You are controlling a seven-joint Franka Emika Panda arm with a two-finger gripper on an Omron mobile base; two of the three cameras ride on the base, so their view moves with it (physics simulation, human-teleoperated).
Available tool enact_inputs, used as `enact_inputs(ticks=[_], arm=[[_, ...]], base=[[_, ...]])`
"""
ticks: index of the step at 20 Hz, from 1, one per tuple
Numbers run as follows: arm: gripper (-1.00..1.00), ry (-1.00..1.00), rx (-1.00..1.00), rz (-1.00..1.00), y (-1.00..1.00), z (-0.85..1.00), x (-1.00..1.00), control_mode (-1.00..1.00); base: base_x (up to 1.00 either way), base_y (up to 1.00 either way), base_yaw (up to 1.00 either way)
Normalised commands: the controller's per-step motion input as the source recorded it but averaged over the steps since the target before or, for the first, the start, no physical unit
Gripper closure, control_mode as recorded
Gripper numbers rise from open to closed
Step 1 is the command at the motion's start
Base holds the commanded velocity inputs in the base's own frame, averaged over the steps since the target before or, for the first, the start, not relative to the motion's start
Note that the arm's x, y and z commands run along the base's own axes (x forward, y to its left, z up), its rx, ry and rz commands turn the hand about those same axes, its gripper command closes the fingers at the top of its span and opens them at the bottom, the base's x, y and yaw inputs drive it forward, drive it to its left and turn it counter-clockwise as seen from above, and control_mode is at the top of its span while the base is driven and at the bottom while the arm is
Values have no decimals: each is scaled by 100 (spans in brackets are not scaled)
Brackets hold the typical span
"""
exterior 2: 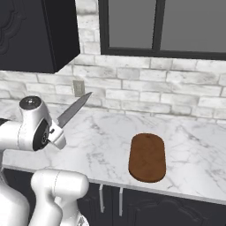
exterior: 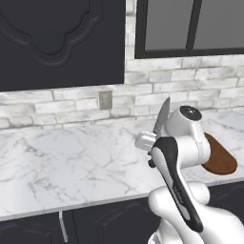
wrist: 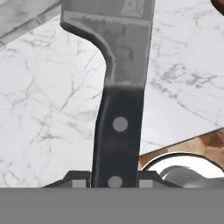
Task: Move the cutting board and knife to the sink. Then move spray from the cabinet to the counter.
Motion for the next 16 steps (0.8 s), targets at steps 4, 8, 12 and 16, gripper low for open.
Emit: enact_inputs(ticks=[4,8,12,16], arm=[[100,0,0,58,22,8,-84,-100],[100,-3,0,3,3,20,14,-100],[100,-8,0,-21,6,30,66,-100],[100,-14,-1,-38,23,28,65,-100]], base=[[0,0,0],[0,0,0],[0,0,0],[0,0,0]])
